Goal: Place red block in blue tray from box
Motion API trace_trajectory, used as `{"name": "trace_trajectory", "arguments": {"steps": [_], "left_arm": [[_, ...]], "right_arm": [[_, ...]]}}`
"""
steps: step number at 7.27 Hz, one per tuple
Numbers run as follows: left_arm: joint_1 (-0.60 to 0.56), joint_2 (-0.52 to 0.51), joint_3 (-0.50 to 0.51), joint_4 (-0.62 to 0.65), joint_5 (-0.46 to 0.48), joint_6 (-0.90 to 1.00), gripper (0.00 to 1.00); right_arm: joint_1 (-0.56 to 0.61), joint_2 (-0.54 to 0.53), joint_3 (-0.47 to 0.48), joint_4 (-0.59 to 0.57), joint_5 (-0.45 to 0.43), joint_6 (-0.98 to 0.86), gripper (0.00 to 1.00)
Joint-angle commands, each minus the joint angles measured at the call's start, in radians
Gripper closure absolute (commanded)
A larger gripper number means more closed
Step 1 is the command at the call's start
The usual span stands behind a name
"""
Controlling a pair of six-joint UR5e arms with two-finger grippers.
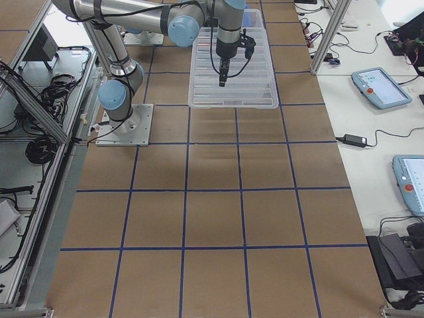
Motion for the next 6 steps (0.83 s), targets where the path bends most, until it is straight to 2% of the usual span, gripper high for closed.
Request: {"name": "trace_trajectory", "arguments": {"steps": [1,2,4,5,6], "left_arm": [[0.000,-0.025,-0.038,0.057,0.001,0.001,0.00],[0.000,-0.038,-0.036,0.089,0.002,0.001,0.00],[-0.002,-0.048,-0.038,0.103,-0.001,0.004,0.44],[-0.002,-0.048,-0.038,0.103,-0.005,0.007,0.84],[-0.005,-0.048,-0.036,0.105,-0.007,0.012,1.00]], "right_arm": [[0.000,0.000,0.001,0.000,0.001,0.001,0.00],[0.000,0.000,0.001,0.000,0.001,0.001,0.00],[0.005,-0.006,0.001,0.003,-0.007,0.002,0.00],[0.023,-0.005,0.001,0.003,-0.010,0.002,0.00],[0.059,-0.003,0.001,0.002,-0.010,0.004,0.00]]}}
